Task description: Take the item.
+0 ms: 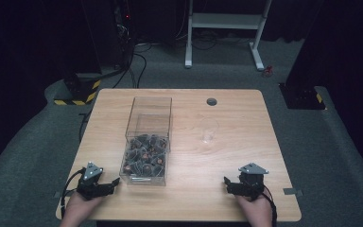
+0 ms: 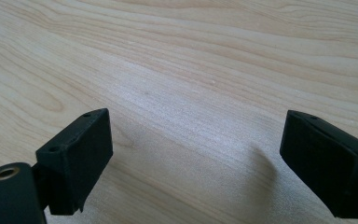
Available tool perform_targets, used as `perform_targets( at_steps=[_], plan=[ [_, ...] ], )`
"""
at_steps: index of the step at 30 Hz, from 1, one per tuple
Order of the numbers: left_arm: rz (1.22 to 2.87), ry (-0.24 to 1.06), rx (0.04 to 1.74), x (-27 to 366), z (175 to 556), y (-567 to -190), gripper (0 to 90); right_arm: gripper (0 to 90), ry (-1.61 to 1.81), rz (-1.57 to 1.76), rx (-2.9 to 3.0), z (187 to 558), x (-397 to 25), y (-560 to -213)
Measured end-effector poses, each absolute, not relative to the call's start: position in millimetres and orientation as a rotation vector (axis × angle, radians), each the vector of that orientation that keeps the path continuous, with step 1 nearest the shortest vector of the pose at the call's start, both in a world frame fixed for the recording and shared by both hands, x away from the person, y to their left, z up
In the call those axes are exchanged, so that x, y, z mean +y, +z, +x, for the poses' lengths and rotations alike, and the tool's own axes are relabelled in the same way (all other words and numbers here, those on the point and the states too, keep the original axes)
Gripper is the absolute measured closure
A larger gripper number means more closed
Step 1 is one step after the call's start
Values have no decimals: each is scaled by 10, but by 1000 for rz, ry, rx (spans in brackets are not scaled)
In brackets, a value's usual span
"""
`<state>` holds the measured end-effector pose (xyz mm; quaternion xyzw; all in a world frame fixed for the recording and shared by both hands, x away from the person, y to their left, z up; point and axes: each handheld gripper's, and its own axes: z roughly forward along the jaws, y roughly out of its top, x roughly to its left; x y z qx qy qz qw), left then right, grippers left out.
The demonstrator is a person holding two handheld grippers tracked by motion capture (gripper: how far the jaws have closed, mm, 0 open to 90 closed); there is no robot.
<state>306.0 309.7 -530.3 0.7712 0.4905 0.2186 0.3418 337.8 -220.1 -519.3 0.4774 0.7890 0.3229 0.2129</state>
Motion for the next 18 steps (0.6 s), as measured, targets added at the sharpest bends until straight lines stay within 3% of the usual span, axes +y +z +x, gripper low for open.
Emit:
perform_targets(
  at_steps=[18],
  plan=[
    [2005, 567, 1275, 3097, 3060, -5303, 174, 117, 905, 1317, 2185, 3348, -2195, -5192]
  ],
)
